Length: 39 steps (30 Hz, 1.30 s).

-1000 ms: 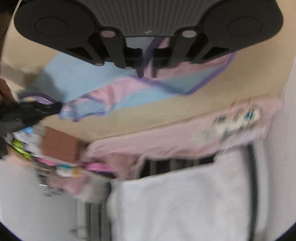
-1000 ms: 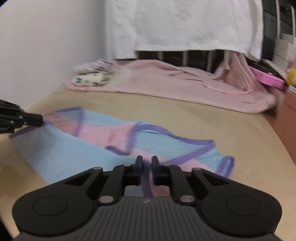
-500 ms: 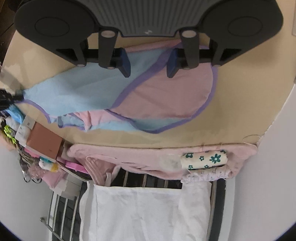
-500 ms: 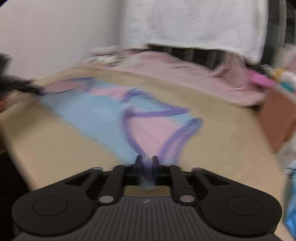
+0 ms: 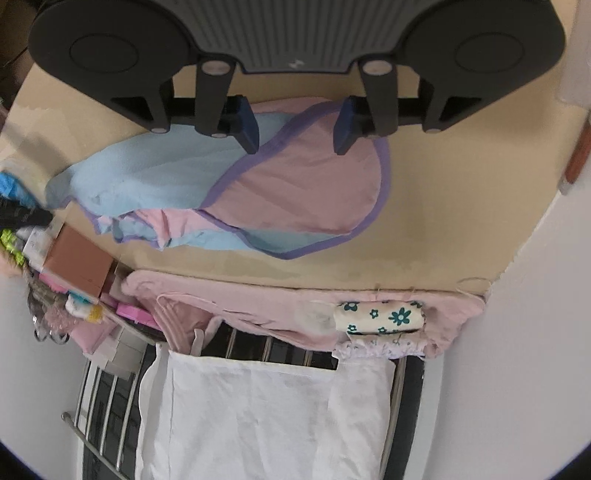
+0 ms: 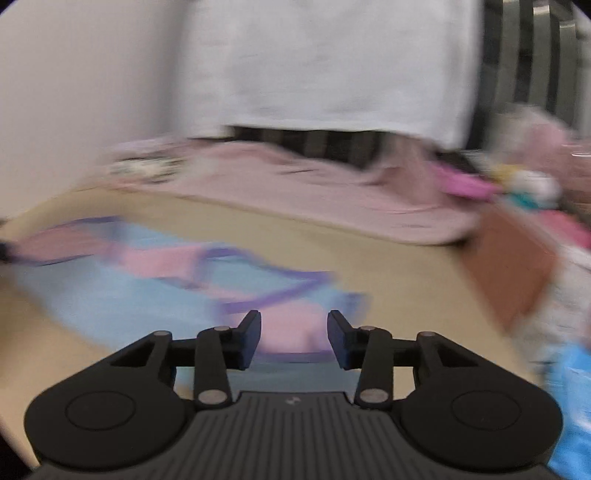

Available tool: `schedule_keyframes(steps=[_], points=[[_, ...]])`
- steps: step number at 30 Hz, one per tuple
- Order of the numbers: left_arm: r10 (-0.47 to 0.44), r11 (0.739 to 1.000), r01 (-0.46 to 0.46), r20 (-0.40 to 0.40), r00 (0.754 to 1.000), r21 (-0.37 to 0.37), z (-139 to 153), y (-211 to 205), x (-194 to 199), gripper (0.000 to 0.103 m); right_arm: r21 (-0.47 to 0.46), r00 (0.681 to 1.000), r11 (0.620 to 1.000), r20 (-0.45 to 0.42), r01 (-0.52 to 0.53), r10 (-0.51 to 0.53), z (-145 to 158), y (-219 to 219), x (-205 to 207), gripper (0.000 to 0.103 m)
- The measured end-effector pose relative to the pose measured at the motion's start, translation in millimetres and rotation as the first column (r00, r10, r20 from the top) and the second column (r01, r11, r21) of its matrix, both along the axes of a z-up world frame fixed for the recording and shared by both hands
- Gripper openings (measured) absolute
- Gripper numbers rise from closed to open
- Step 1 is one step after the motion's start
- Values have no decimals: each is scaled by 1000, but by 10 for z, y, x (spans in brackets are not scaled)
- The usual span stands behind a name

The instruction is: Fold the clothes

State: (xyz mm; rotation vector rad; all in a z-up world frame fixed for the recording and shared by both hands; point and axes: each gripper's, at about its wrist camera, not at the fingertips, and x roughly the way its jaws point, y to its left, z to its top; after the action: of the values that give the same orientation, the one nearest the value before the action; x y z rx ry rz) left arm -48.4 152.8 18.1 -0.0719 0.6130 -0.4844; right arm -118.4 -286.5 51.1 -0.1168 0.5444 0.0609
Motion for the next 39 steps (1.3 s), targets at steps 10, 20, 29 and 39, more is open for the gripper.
schedule_keyframes(steps=[10,20,29,39], points=[[31,999,-31,-53,998,9,-55,-74,33,1,-20,978,984,-110,-179,176,-395,519,216,42],[98,995,-98,-16,995,5,-138,96,-214,1,82,986,993,-137,-82,93,-379,359,348,40],[101,995,-100,-49,994,6,-85,186,-469,2,84,968,994,-238,-63,81,-302,428,206,40],[60,997,-60,9,998,44,754,-426,454,70,142,975,973,-105,-182,198,462,489,418,47]])
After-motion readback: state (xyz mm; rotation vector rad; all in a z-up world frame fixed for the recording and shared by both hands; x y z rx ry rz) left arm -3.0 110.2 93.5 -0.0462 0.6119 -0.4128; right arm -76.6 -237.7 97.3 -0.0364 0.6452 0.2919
